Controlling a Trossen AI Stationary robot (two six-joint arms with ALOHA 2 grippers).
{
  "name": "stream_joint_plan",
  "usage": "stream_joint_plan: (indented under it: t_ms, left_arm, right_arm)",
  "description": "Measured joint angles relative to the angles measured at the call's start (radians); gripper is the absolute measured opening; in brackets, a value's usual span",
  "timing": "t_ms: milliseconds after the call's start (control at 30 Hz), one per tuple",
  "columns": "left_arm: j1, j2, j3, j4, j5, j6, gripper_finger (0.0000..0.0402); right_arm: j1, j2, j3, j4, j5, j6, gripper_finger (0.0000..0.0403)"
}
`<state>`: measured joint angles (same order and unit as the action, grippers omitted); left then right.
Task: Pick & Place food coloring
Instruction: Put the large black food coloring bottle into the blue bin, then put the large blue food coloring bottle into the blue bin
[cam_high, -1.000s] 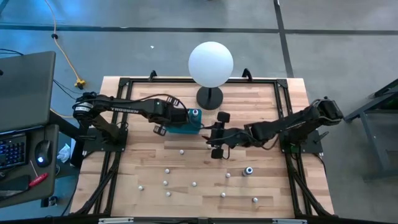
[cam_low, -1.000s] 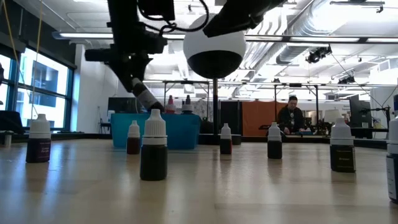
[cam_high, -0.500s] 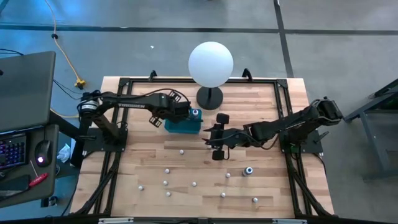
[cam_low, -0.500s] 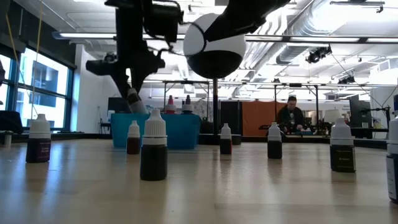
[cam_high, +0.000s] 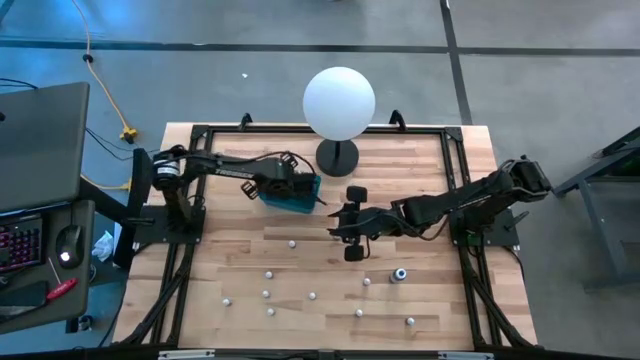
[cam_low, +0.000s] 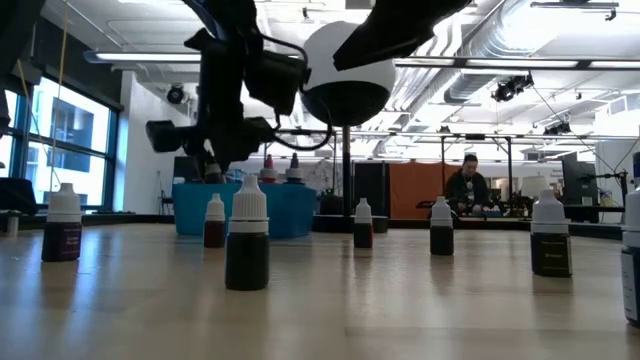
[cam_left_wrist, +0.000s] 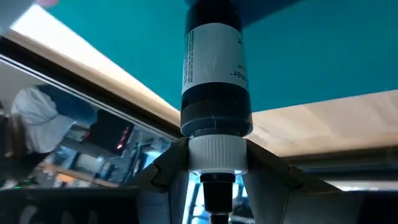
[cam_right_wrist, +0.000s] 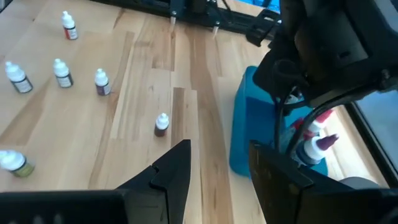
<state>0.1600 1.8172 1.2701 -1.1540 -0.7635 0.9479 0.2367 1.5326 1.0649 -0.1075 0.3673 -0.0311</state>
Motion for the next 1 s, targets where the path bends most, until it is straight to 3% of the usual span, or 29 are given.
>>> stream_joint_plan:
  t_ms: [367,700,900,1000]
  left_arm:
    - [-0.03,0.047,0.0,0.006,-0.068,0.051,0.0173]
    - [-0.048,0.047,0.0,-0.04,-0.303,0.049,0.0188]
    - [-0.105,0.044,0.008,-0.137,-0.41,-0.044,0.0189]
    - [-0.153,0.044,0.053,-0.247,-0.402,-0.174,0.0189]
  right_arm:
    - [0.0,0.0,0.0,-0.035,-0.011,-0.003,0.0151]
    - [0.0,0.0,0.0,-0.035,-0.011,-0.003,0.0151]
    - [0.0,0.0,0.0,-0.036,-0.012,0.005,0.0151]
    - [0.0,0.0,0.0,-0.036,-0.012,0.009,0.0151]
